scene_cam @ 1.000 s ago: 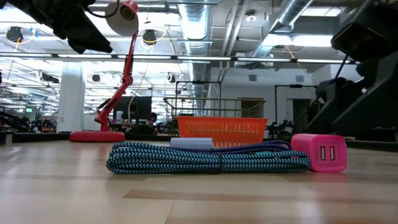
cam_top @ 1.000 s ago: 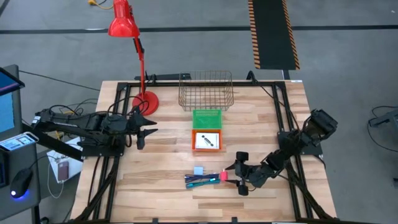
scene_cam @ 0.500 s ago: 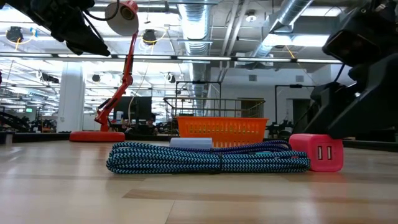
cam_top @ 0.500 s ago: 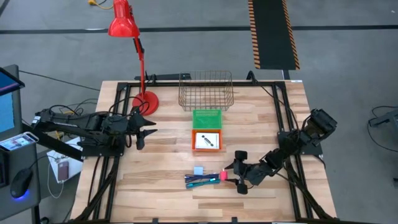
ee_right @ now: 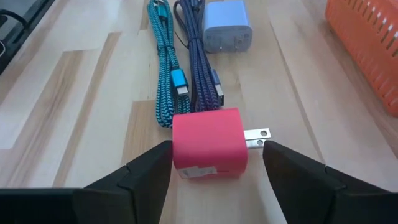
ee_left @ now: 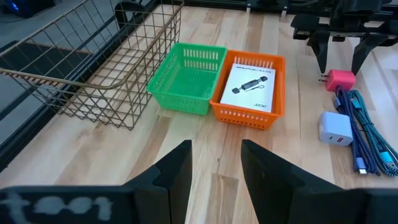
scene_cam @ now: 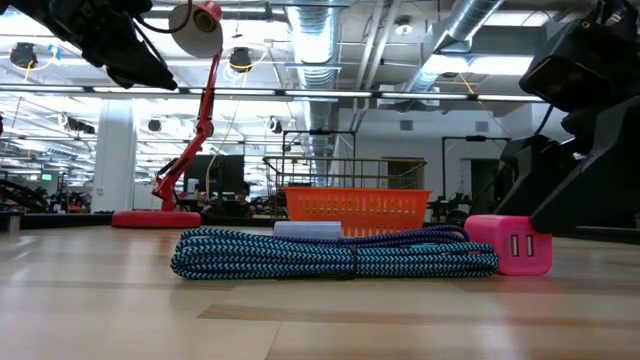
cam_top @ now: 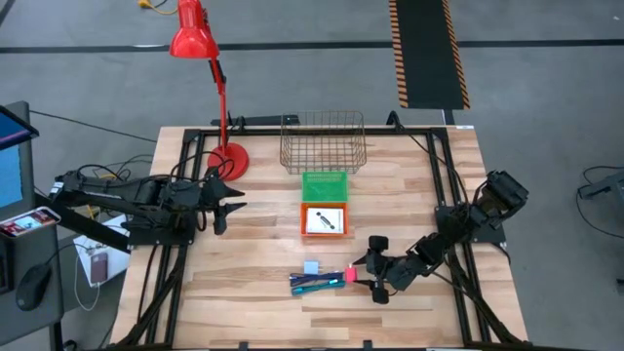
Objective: Pick and place items into bin
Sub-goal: Put the pink charger adapter into the green basket
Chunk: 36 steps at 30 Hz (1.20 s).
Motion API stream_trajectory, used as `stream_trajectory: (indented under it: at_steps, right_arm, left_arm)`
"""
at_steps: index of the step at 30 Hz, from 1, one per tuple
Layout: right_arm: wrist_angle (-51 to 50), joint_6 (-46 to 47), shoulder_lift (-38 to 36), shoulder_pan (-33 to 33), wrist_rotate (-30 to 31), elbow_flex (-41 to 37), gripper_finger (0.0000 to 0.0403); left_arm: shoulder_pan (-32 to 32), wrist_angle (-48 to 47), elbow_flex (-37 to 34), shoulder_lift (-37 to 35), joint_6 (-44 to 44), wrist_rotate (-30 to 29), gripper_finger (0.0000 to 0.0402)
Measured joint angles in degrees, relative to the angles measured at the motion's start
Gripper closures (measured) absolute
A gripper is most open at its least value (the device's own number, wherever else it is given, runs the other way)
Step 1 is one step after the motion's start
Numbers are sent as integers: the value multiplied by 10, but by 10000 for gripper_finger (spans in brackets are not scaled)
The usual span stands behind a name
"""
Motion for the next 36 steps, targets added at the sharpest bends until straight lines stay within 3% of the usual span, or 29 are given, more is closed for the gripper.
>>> stream_trajectory:
  at_steps: [8, 16, 27, 36]
  right_arm:
    - [0, 0, 0, -7, 0, 0, 166]
    - [0, 0, 0, -23, 0, 0, 248]
    - [0, 5, 0, -21, 0, 0, 233]
    - [3, 6, 0, -21, 0, 0, 248]
  left_arm:
    - [0, 0, 0, 0, 0, 0, 274]
    - [0, 0, 0, 0, 0, 0, 274]
    - [0, 0, 0, 0, 0, 0, 274]
    - [0, 0, 0, 0, 0, 0, 274]
